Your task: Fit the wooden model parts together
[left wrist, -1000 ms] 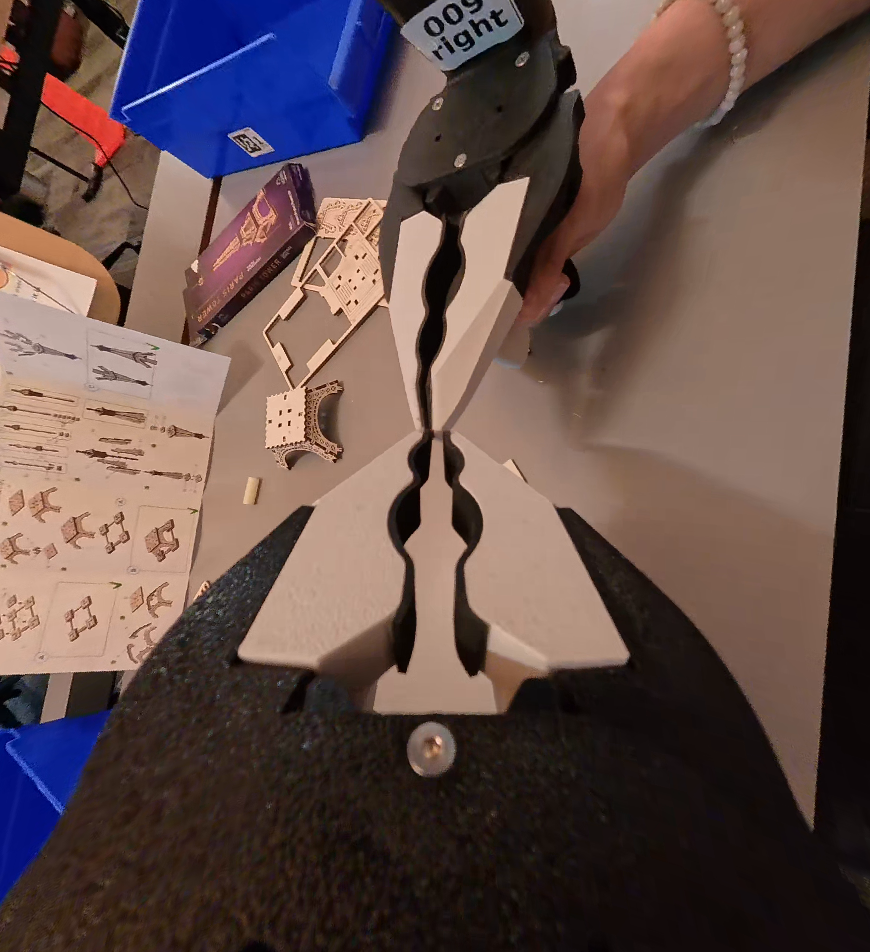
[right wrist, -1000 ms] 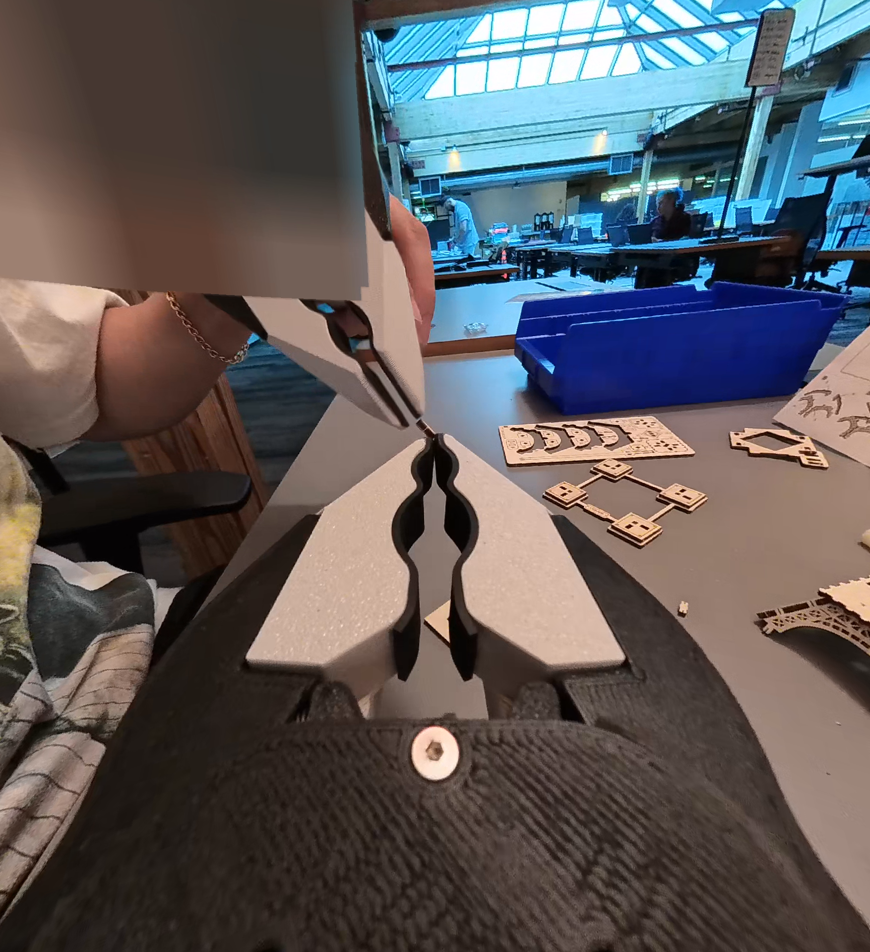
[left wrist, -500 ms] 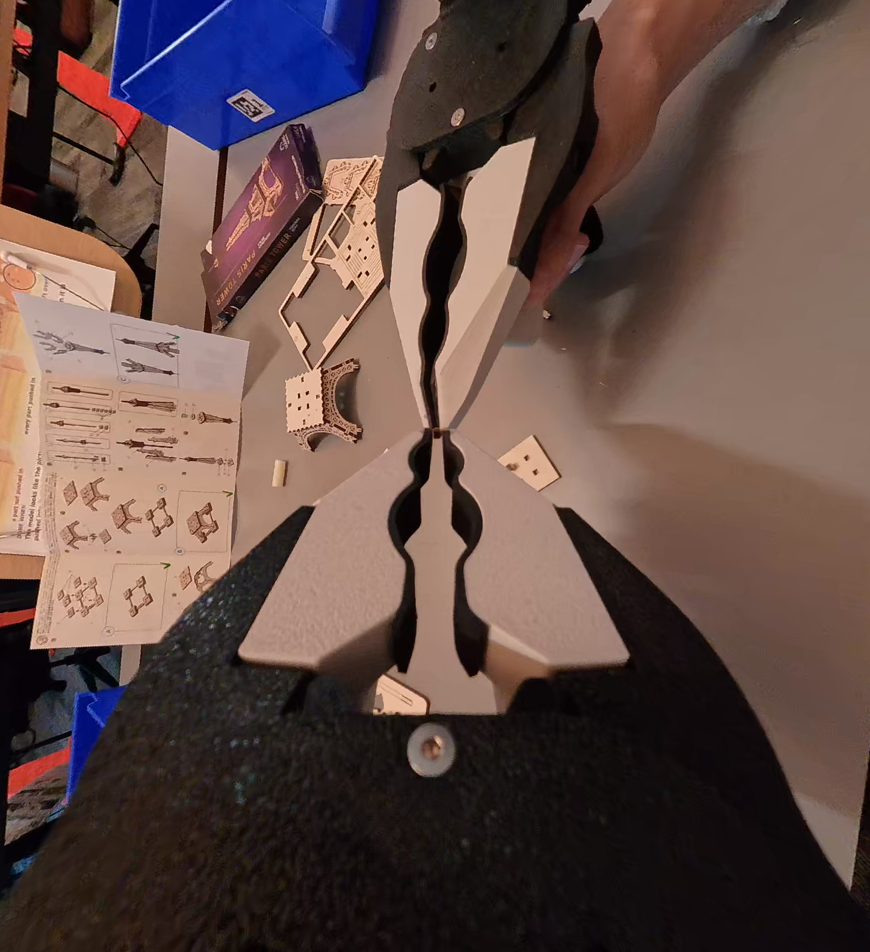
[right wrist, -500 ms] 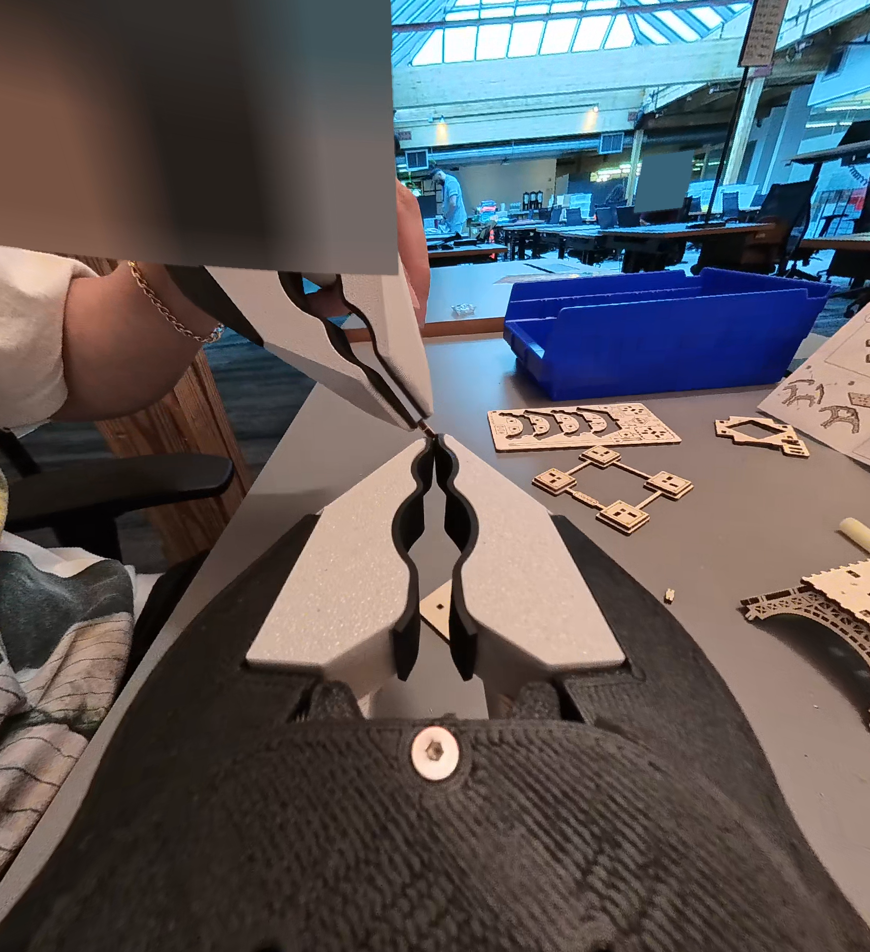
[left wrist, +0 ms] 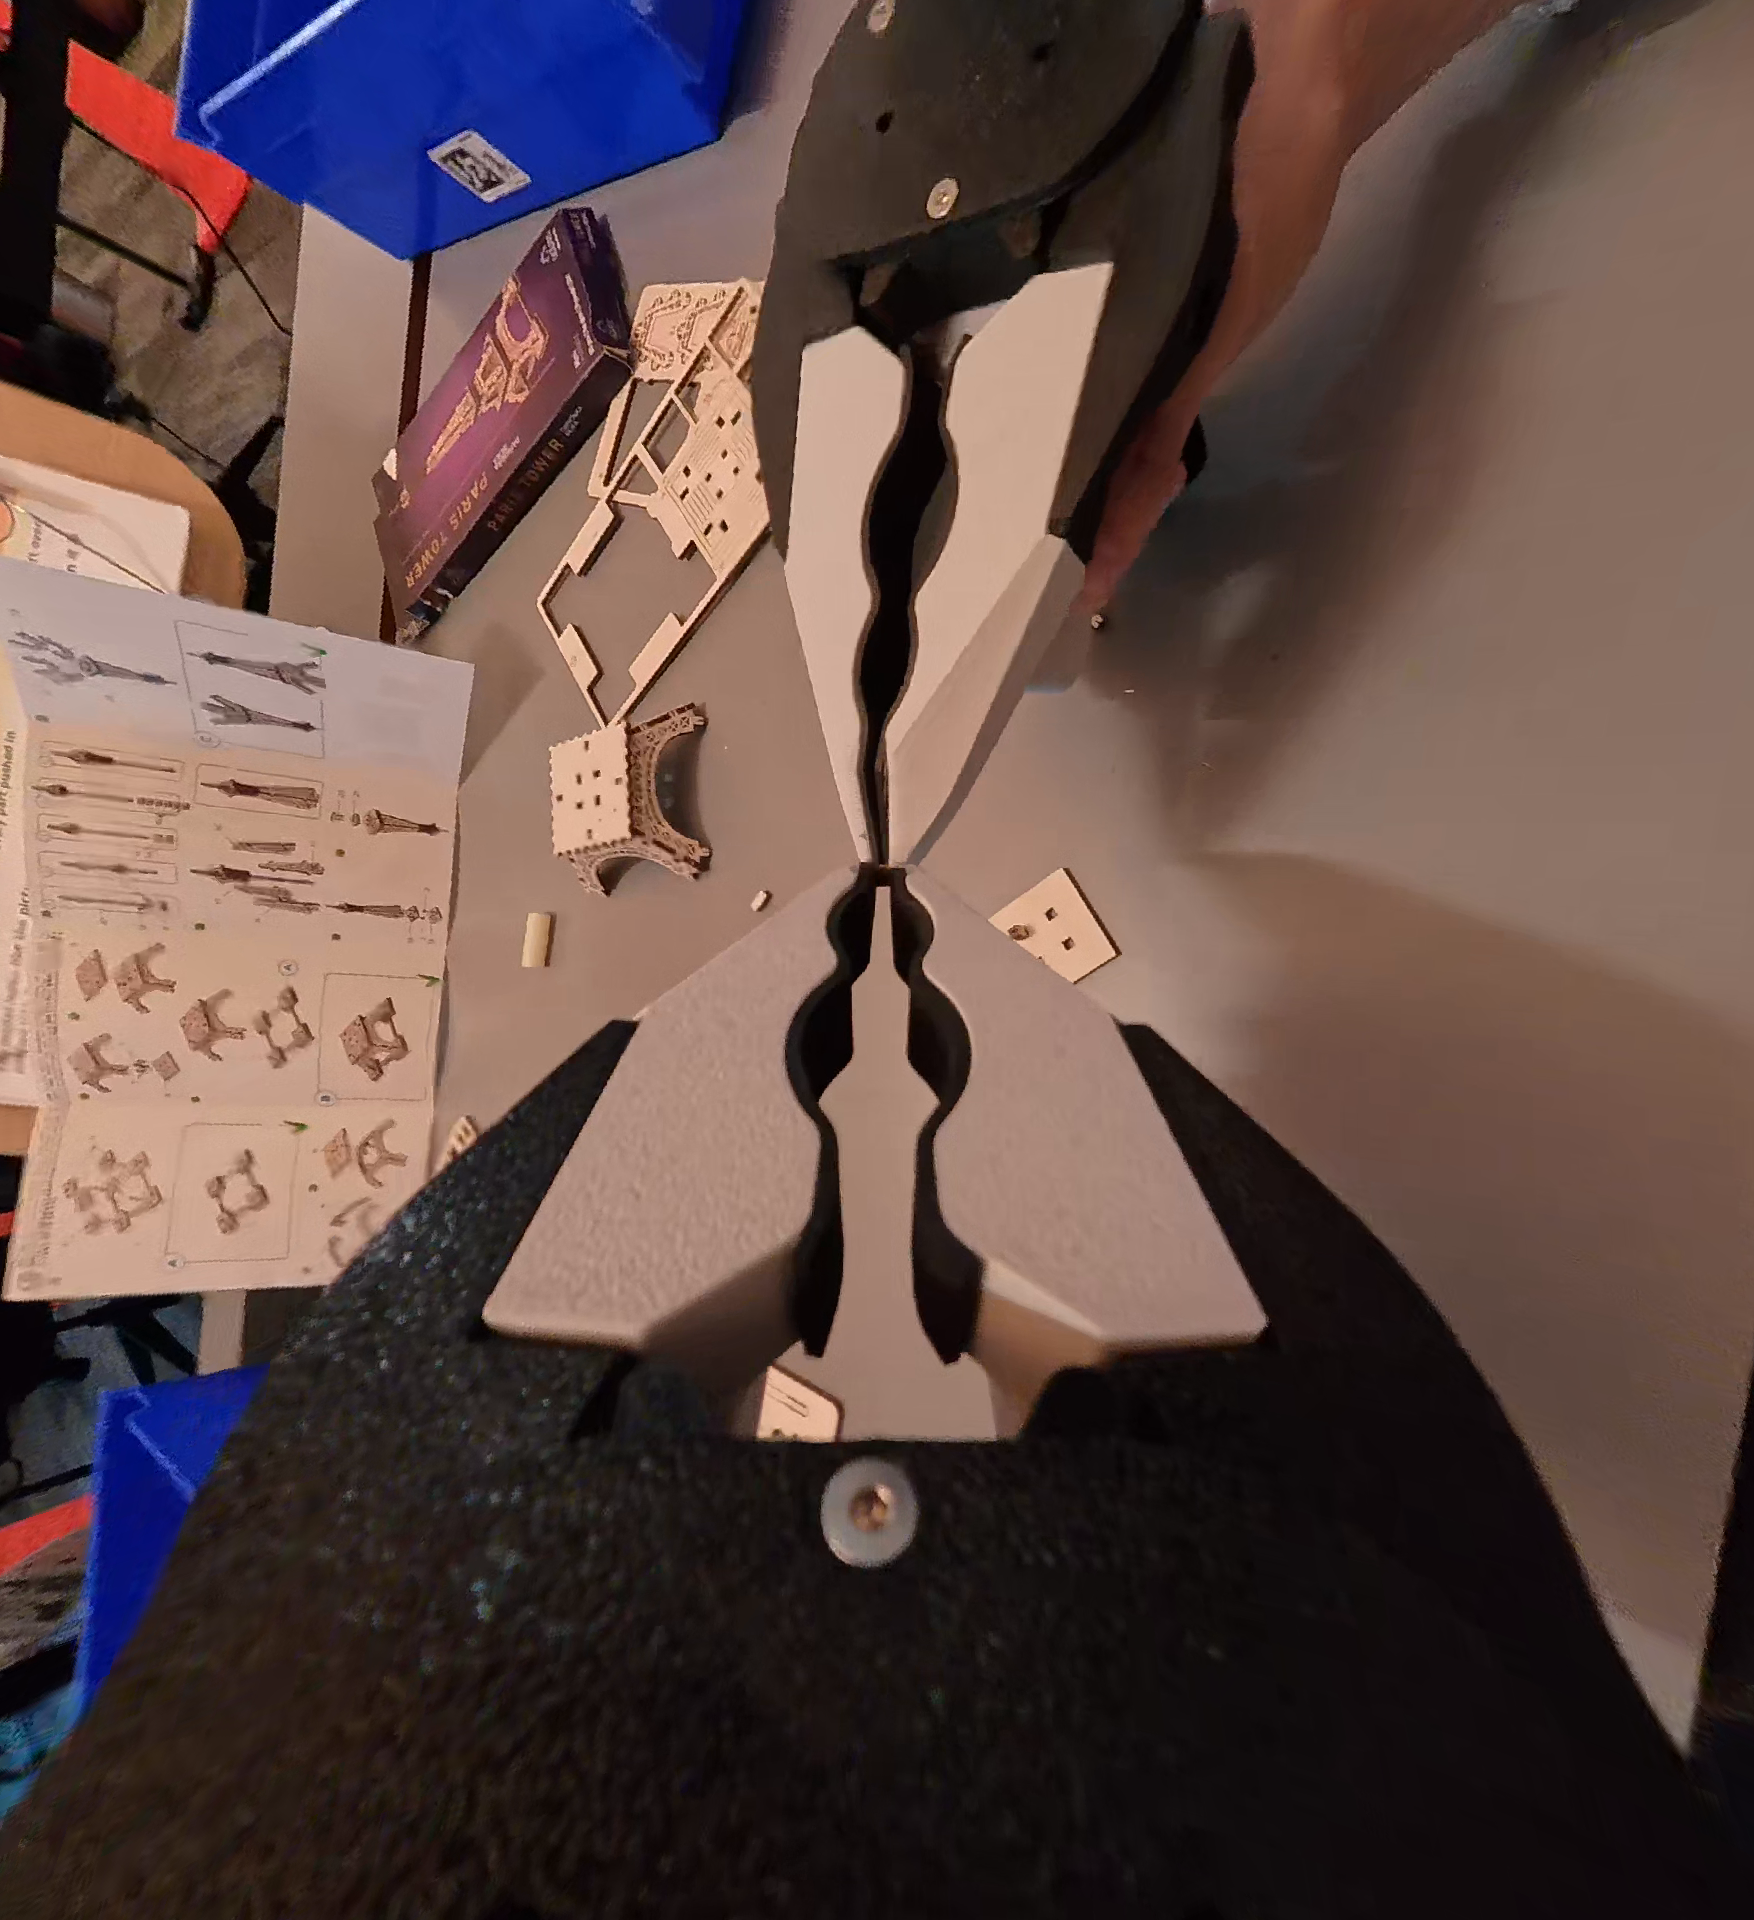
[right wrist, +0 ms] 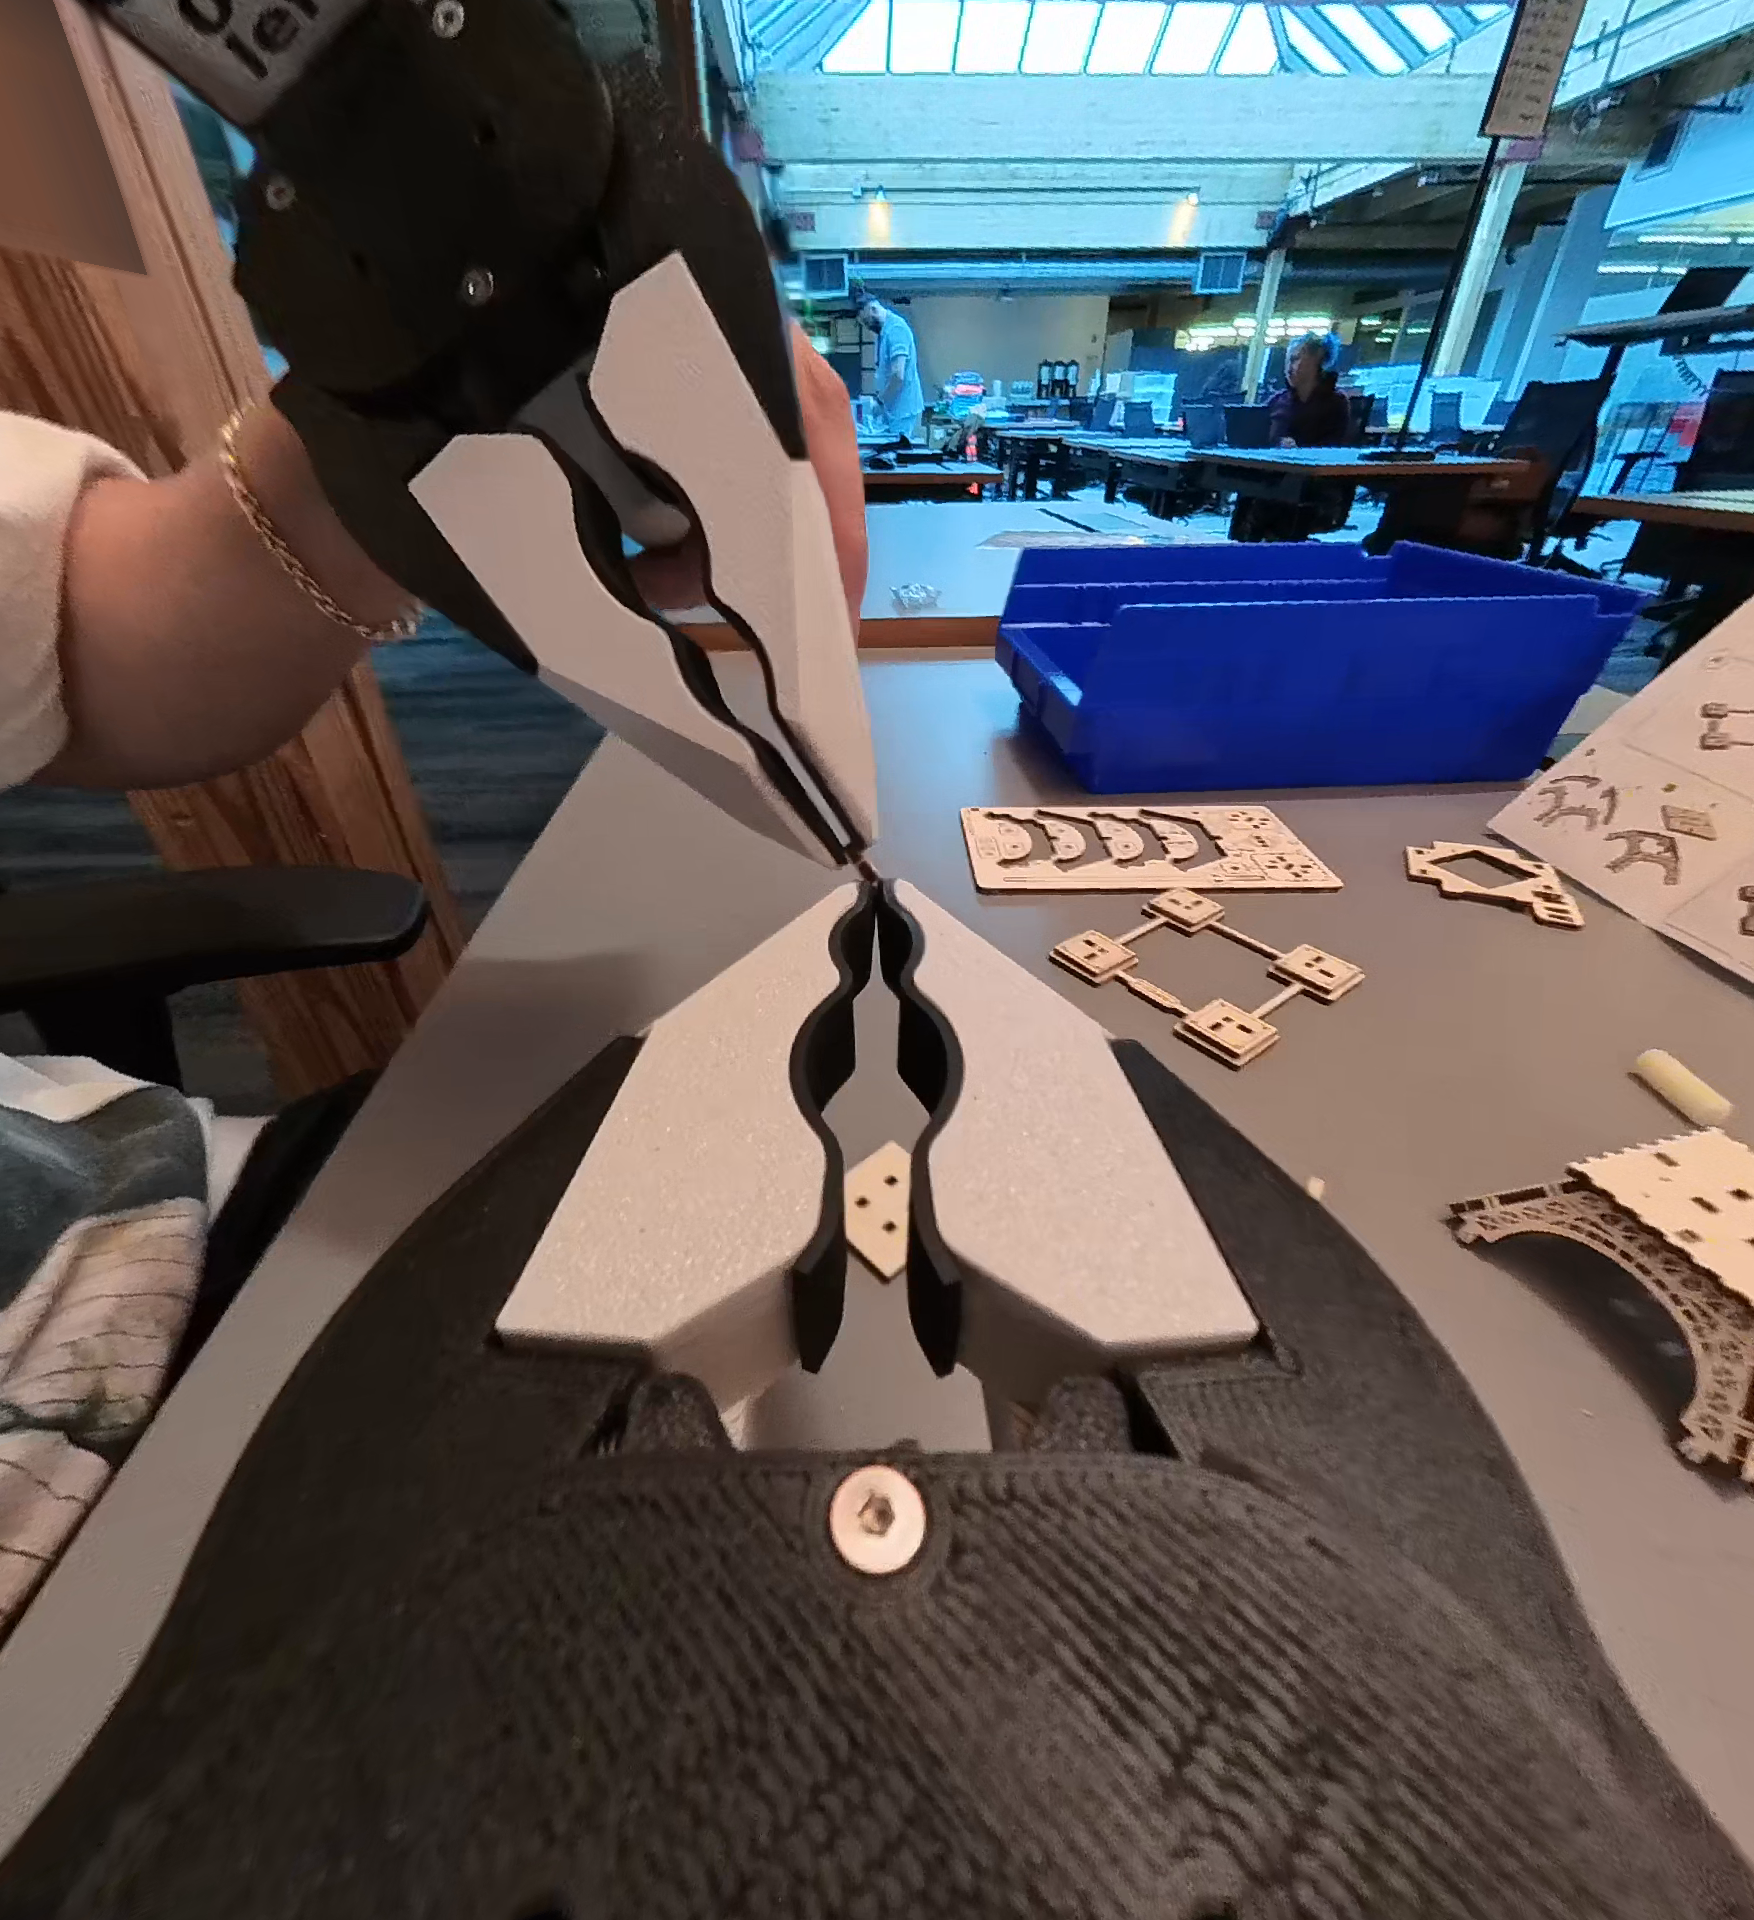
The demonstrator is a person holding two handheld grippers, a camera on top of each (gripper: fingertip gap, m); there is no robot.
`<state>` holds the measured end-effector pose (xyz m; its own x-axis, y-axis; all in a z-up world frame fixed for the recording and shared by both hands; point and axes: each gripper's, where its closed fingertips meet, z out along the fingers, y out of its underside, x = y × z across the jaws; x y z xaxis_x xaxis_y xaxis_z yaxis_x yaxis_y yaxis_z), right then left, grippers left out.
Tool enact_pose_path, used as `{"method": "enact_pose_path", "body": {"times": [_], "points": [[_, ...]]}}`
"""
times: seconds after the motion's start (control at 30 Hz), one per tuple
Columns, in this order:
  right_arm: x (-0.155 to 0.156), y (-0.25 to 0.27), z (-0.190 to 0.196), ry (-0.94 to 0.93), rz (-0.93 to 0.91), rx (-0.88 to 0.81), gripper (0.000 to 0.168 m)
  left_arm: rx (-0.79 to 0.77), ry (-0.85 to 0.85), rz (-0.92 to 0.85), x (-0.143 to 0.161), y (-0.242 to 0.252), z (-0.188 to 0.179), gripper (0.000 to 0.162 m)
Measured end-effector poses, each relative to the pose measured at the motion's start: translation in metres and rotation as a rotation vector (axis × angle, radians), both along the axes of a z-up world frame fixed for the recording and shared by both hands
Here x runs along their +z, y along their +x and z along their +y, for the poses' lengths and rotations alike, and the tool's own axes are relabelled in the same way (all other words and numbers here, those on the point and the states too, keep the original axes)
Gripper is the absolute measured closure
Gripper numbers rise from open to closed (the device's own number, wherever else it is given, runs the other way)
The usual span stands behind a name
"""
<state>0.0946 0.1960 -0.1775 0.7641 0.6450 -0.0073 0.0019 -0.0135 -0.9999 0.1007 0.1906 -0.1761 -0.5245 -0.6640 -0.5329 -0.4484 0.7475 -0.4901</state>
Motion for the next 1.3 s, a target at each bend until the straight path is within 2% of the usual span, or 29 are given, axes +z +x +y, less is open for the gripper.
{"method": "enact_pose_path", "body": {"times": [0.1, 0.23, 0.37, 0.5, 1.0, 1.3], "points": [[-0.013, 0.011, 0.003, 0.009, -0.158, -0.045, 0.164, 0.094, -0.107, 0.034, -0.005, 0.001, 0.008, 0.162], [-0.046, 0.016, -0.003, 0.043, -0.556, -0.009, 0.168, 0.237, -0.317, 0.153, -0.03, 0.0, 0.017, 0.162], [-0.068, 0.003, -0.002, 0.166, -0.902, -0.002, 0.168, 0.278, -0.41, 0.314, -0.063, -0.004, 0.016, 0.162], [-0.086, 0.006, 0.003, 0.225, -1.153, -0.013, 0.168, 0.301, -0.434, 0.395, -0.077, -0.005, 0.015, 0.162], [-0.097, 0.018, 0.011, 0.213, -1.269, -0.018, 0.168, 0.39, -0.535, 0.505, -0.094, -0.006, 0.014, 0.162], [-0.099, 0.019, 0.015, 0.205, -1.277, -0.026, 0.168, 0.426, -0.524, 0.515, -0.103, -0.009, 0.017, 0.162]]}}
